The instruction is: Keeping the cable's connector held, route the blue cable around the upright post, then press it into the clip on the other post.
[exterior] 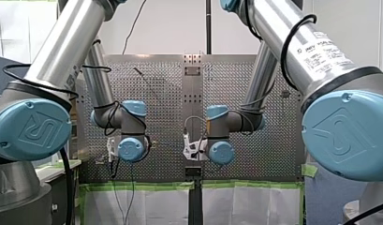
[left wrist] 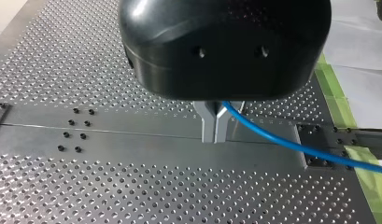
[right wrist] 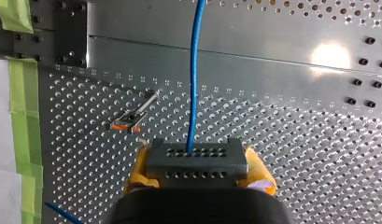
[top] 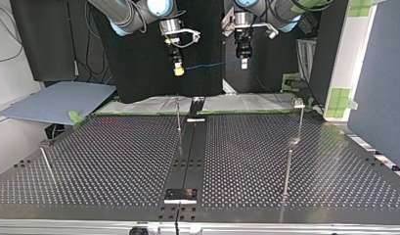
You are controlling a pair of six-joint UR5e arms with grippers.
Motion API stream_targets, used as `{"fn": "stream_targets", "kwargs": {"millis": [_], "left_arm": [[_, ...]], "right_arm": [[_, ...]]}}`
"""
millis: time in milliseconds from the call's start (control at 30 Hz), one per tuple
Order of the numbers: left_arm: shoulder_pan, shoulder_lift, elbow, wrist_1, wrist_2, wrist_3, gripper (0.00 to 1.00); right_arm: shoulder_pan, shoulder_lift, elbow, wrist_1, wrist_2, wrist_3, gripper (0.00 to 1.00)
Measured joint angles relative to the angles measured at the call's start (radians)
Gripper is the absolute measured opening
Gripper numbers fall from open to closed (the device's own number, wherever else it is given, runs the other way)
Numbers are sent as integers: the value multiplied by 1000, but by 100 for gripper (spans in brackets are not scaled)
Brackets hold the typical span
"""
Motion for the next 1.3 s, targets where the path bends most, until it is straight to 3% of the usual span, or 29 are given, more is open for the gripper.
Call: {"fn": "stream_targets", "kwargs": {"millis": [1000, 1200, 1300], "left_arm": [[0, 0, 0, 0, 0, 0, 0], [-31, 31, 1, -31, -31, -4, 0], [-45, 60, 2, -60, -60, -16, 0]], "right_arm": [[0, 0, 0, 0, 0, 0, 0], [-4, -14, -5, 15, 15, -11, 0], [-5, -38, -11, 38, 38, -6, 0]]}}
